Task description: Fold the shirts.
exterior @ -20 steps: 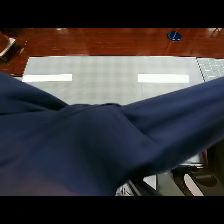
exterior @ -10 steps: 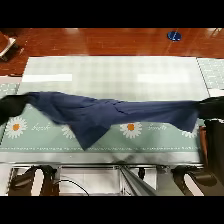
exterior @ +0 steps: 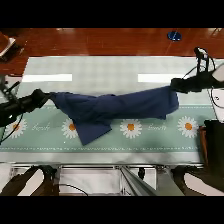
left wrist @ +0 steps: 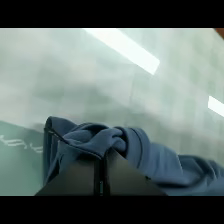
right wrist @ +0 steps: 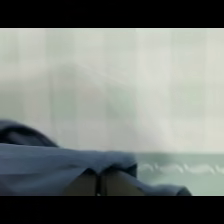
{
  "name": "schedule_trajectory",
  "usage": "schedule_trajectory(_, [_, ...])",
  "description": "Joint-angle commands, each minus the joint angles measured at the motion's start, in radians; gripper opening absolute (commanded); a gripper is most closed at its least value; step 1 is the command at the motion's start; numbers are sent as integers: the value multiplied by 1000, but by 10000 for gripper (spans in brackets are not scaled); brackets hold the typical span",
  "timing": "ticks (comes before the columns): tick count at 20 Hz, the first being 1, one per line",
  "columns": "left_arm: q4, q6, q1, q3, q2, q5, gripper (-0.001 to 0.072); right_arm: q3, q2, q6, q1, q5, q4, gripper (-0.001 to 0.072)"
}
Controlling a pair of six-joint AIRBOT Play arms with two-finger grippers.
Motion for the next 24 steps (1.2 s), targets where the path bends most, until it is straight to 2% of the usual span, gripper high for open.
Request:
schedule_trajectory(1, [-48,51,-108,110,-211,39,218,144,-195,-9,-50,-33,190,107])
schedule_trajectory(2, [-42,47,-133,154,-256,-2,499,168,-217,-15,-63,-14,228,340])
schedule_trajectory(3, [-6,47,-134,204,-288,-84,512,195,-224,-41,-83,28,245,405])
schedule_trajectory(4, [74,40,-117,263,-306,-179,512,224,-220,-57,-111,82,233,405])
schedule_trajectory(6, [268,-77,-47,339,-299,-333,511,262,-185,-106,-192,209,150,404])
schedule_trajectory(8, [391,-149,39,330,-268,-447,510,238,-122,-129,-292,290,21,404])
schedule_trajectory(11, [384,-164,109,173,-216,-559,510,14,-14,-93,-430,212,16,404])
schedule_trajectory(13, [337,-161,95,33,-194,-551,510,-198,52,-101,-481,121,85,404])
schedule_trajectory(16, [215,-106,40,-114,-197,-480,510,-384,84,-161,-486,48,172,404])
schedule_trajectory(18, [129,-80,-20,-148,-199,-389,510,-433,84,-198,-485,28,217,404])
schedule_trajectory(22, [19,-88,-184,-150,-219,-149,508,-441,84,-224,-485,34,249,404])
schedule_trajectory(24, [3,-88,-261,-142,-249,-103,507,-441,84,-239,-485,35,270,404])
